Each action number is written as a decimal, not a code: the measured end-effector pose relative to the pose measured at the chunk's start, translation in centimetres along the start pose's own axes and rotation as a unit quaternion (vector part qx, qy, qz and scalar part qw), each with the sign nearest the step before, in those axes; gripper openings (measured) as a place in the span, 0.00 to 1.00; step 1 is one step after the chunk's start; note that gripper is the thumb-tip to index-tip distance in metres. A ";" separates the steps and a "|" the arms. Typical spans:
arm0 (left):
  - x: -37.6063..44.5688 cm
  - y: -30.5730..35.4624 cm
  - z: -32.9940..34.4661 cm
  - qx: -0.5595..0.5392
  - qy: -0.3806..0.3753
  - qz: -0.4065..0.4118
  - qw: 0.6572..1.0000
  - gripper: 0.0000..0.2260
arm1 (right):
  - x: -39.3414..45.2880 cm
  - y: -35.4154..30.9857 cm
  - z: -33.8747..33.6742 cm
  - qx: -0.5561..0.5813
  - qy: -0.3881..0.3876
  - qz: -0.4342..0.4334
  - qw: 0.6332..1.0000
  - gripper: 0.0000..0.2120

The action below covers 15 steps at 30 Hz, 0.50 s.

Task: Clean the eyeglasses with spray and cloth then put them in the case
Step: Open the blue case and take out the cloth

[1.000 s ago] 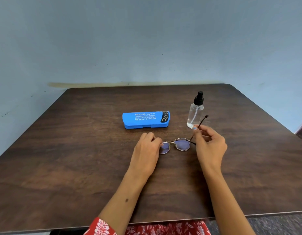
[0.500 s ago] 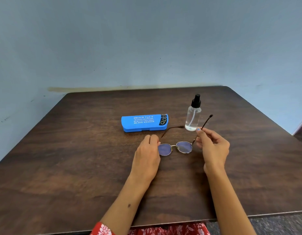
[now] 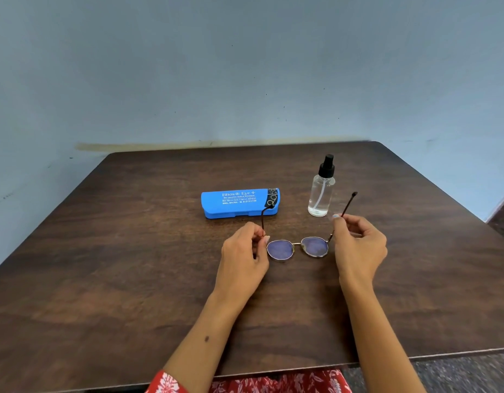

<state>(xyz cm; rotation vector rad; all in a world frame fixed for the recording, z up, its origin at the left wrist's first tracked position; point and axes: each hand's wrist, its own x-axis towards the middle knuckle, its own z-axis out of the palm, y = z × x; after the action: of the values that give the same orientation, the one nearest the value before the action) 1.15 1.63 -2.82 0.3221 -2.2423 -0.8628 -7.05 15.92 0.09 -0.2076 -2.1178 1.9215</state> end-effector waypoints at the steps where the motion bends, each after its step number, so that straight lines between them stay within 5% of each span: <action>1: 0.0 0.0 0.0 -0.001 0.000 0.002 1.000 0.03 | 0.0 0.0 0.0 -0.005 0.000 0.000 1.000 0.03; 8: 0.0 -0.5 -0.4 -0.022 0.006 -0.011 1.000 0.12 | -0.5 -0.5 0.2 0.000 0.031 -0.037 0.999 0.11; 11: 0.6 -1.0 -2.0 -0.044 0.064 -0.024 0.997 0.17 | -0.7 -1.0 -0.4 0.040 0.123 -0.219 0.967 0.16; 15: 2.4 -3.1 -4.8 -0.050 0.111 -0.048 0.991 0.21 | -3.0 -3.5 -0.9 0.074 0.162 -0.466 0.867 0.15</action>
<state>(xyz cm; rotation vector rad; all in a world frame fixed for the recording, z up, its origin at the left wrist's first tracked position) 2.67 -4.16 -1.04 0.4601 -1.9857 -0.9382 -3.70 15.55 3.31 0.4293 -1.4099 1.3112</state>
